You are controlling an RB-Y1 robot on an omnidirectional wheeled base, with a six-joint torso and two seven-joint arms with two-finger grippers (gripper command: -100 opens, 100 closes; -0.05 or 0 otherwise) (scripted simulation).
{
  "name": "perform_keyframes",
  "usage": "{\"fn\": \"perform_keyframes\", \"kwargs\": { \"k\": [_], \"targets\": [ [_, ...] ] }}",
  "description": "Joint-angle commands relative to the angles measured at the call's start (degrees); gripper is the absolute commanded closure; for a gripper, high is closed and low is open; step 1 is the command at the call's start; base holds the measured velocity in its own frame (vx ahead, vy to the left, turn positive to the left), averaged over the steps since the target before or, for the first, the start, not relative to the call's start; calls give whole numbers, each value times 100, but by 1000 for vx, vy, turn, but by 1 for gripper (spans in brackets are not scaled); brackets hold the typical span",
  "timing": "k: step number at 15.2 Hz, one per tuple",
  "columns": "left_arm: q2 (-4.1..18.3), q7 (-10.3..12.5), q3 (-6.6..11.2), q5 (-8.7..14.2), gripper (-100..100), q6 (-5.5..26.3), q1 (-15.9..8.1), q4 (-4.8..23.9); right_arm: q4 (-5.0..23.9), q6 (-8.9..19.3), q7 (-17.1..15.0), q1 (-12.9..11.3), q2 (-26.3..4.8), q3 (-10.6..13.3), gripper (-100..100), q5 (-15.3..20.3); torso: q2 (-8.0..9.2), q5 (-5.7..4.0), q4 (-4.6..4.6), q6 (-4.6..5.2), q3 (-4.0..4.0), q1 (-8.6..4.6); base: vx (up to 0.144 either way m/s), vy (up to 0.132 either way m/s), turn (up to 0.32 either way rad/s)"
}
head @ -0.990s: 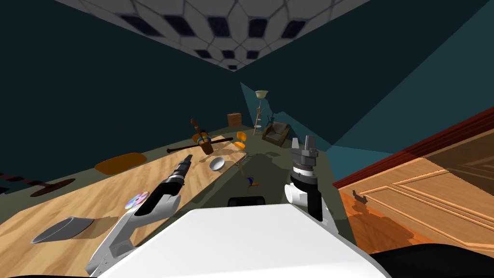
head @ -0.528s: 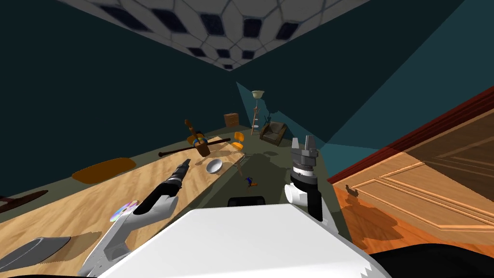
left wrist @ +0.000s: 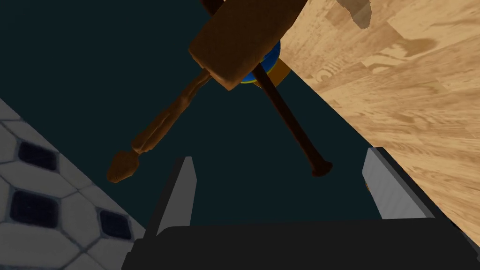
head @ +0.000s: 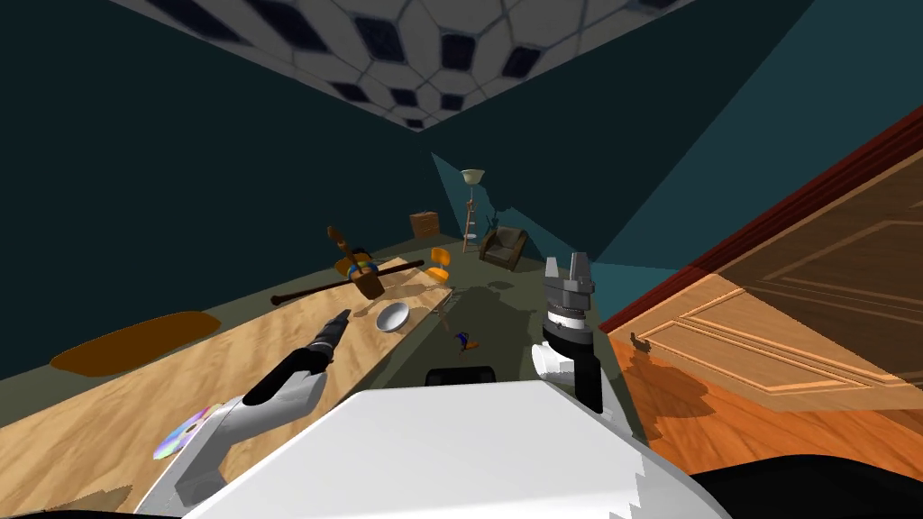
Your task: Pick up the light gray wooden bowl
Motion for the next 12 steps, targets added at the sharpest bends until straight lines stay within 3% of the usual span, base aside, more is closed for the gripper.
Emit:
{"fn": "perform_keyframes", "kwargs": {
  "k": [1, 6, 12],
  "targets": [
    [22, -14, 102, 87, -100, 286, 15, 132, 0, 0, 0, 0, 0, 0, 0, 0, 0, 0, 0, 0, 0, 0, 45, 16, -183],
    [-5, -22, 159, 129, -100, 734, 54, 179, 0, 0, 0, 0, 0, 0, 0, 0, -2, 0, -1, 0, -1, 1, 41, 17, -124],
    [-131, -25, 304, 247, -100, 1530, 168, 329, 0, 0, 0, 0, 0, 0, 0, 0, -11, 2, -2, 1, -6, 5, 55, 24, -175]
  ]
}}
